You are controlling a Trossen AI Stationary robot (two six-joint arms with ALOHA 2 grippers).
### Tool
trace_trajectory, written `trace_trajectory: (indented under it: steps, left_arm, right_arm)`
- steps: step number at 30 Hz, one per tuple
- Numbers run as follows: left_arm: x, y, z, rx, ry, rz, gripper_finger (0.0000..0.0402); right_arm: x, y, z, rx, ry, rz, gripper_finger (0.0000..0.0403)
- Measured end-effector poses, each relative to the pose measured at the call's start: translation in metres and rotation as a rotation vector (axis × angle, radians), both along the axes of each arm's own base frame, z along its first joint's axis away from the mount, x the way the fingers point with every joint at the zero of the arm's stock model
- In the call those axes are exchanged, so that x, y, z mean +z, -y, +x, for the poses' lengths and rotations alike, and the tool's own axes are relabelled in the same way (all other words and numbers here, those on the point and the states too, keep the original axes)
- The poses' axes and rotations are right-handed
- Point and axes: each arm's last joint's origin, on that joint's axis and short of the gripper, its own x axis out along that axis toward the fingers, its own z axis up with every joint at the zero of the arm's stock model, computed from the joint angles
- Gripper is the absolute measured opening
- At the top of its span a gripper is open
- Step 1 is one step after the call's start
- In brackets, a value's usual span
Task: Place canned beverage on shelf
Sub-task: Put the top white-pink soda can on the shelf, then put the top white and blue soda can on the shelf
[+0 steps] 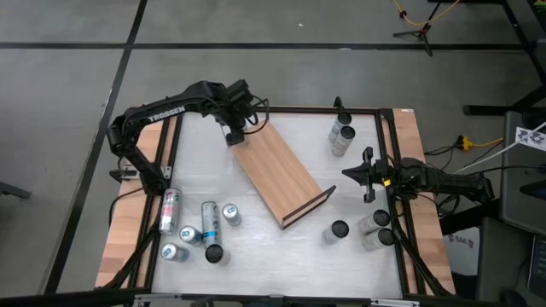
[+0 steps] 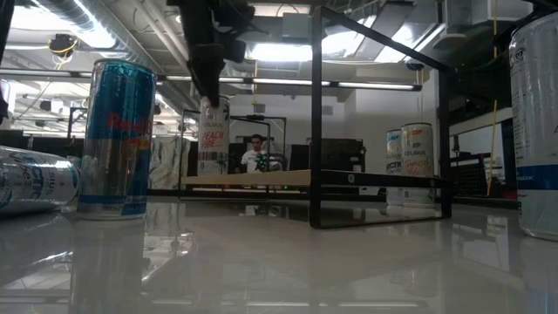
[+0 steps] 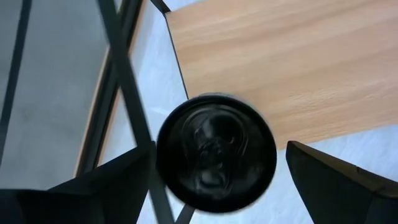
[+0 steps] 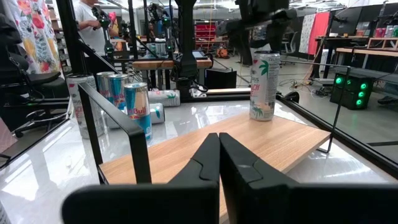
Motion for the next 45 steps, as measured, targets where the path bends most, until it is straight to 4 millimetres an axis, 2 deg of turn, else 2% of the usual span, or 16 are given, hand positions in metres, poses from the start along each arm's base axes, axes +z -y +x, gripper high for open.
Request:
trace_trajectory:
  steps: [10,19,26,35,39,45]
  left_arm:
    - [0.034,0.013,-0.024,0.029,0.111,0.065,0.0351]
    - [0.067,0.029,-0.054,0.06,0.239,0.118,0.0351]
    - [0.083,0.04,-0.074,0.141,0.332,0.111,0.035]
    - [0.104,0.067,-0.099,0.066,0.445,0.102,0.035]
    - [0.111,0.081,-0.107,0.014,0.488,0.107,0.035]
    - [0.115,0.096,-0.102,-0.057,0.542,0.096,0.035]
  right_arm:
    - [0.0,0.0,0.0,0.0,0.001,0.0,0.0001]
    - [0.0,0.0,0.0,0.001,0.003,0.017,0.0001]
    - [0.008,0.0,-0.001,0.001,0.086,0.111,0.0001]
    - [0.015,0.001,-0.002,-0.04,0.16,0.112,0.0003]
    - [0.02,0.002,-0.003,-0.056,0.19,0.113,0.0033]
    - [0.038,0.002,-0.008,-0.053,0.24,0.113,0.0146]
